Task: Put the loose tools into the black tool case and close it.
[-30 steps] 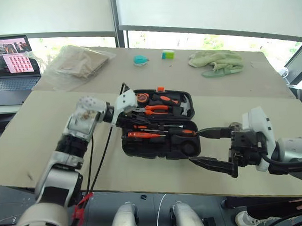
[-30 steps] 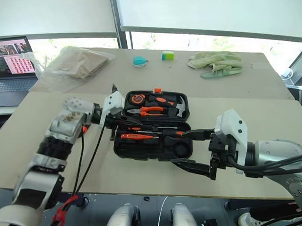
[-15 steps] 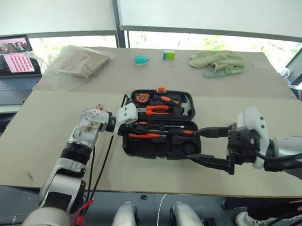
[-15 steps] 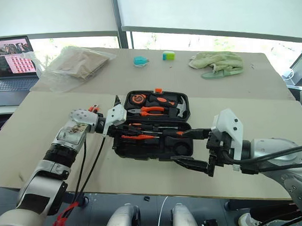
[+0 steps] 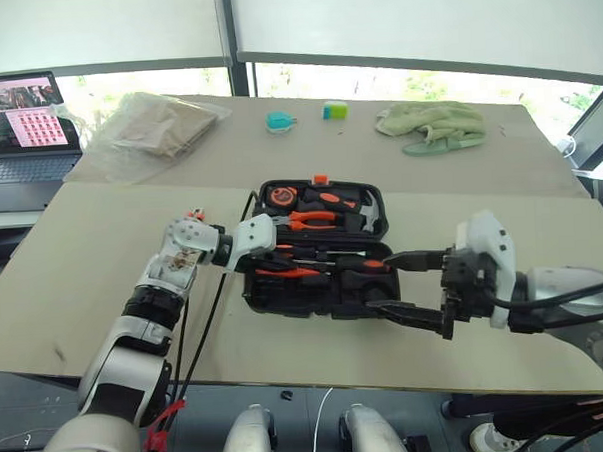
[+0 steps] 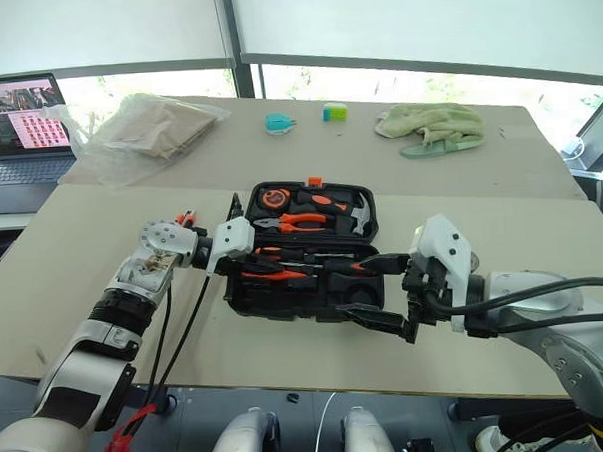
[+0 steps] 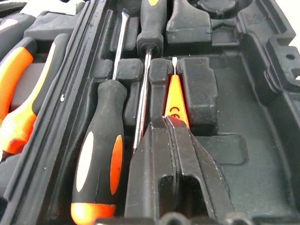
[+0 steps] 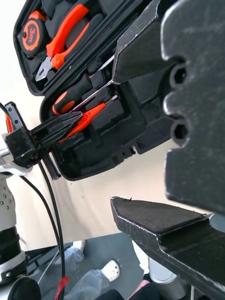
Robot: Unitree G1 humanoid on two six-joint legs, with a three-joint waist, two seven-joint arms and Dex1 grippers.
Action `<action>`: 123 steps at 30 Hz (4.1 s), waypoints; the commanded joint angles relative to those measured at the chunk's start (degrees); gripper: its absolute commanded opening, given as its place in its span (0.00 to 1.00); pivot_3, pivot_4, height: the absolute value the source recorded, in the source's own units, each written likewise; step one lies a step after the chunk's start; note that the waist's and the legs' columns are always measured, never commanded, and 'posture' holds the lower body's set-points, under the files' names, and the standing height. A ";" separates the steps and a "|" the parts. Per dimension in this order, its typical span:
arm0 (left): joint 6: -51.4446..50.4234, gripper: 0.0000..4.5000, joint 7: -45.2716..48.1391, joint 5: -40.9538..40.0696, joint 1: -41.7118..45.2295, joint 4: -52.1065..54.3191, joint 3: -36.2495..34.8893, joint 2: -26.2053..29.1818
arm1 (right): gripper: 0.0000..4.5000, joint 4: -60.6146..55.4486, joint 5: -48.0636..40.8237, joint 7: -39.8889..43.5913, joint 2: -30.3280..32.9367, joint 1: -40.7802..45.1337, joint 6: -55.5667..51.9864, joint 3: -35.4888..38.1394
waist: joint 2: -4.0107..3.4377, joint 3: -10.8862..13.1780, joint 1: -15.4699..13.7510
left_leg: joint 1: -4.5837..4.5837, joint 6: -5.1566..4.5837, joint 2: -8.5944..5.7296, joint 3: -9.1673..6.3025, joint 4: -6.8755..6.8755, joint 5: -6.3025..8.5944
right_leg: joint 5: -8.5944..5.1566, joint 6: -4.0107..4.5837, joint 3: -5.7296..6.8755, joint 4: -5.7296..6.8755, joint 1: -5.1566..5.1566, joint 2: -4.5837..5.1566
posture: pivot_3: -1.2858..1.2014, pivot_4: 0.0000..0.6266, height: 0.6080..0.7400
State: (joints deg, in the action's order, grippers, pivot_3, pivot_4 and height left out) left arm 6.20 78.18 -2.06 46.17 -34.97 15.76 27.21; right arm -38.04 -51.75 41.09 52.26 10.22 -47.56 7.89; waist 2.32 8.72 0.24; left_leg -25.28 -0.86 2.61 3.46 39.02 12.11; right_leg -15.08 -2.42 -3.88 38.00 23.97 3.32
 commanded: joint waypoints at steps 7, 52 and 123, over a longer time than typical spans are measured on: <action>-0.16 0.01 -0.24 2.09 -4.20 0.42 0.70 2.75 | 1.00 3.11 4.30 1.77 -2.55 4.58 1.72 -3.92 | 0.01 -0.09 0.37 | 0.04 0.00 0.03 0.00 0.00 0.00 | 0.00 0.00 0.00 0.02 -0.02 -0.02 | 0.52 0.24 1.00; -67.22 0.98 -34.08 -17.28 -18.45 36.76 -26.67 26.13 | 1.00 7.72 4.30 13.97 -7.52 17.28 1.10 -7.44 | 0.12 0.02 -0.72 | 0.88 0.03 0.18 0.13 -0.35 0.03 | -0.04 0.19 0.16 -0.39 -0.74 0.12 | 0.52 0.24 1.00; -37.97 0.73 8.22 0.34 7.22 29.93 16.97 7.68 | 1.00 -8.53 -6.20 -0.34 1.61 -8.92 -0.28 9.63 | 0.22 0.03 -0.42 | -0.10 0.02 0.04 -0.03 -0.03 0.01 | -0.06 0.06 0.09 -0.04 0.06 -0.02 | 0.52 0.24 1.00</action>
State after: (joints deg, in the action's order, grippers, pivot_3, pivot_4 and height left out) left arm -31.32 85.59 -0.30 53.18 -6.81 34.34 34.78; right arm -44.69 -57.03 40.91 53.41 1.01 -48.36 16.78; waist 2.54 8.75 -0.18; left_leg -25.39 -0.84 2.65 3.43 38.98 12.12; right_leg -15.14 -2.36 -3.79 37.96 24.03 3.30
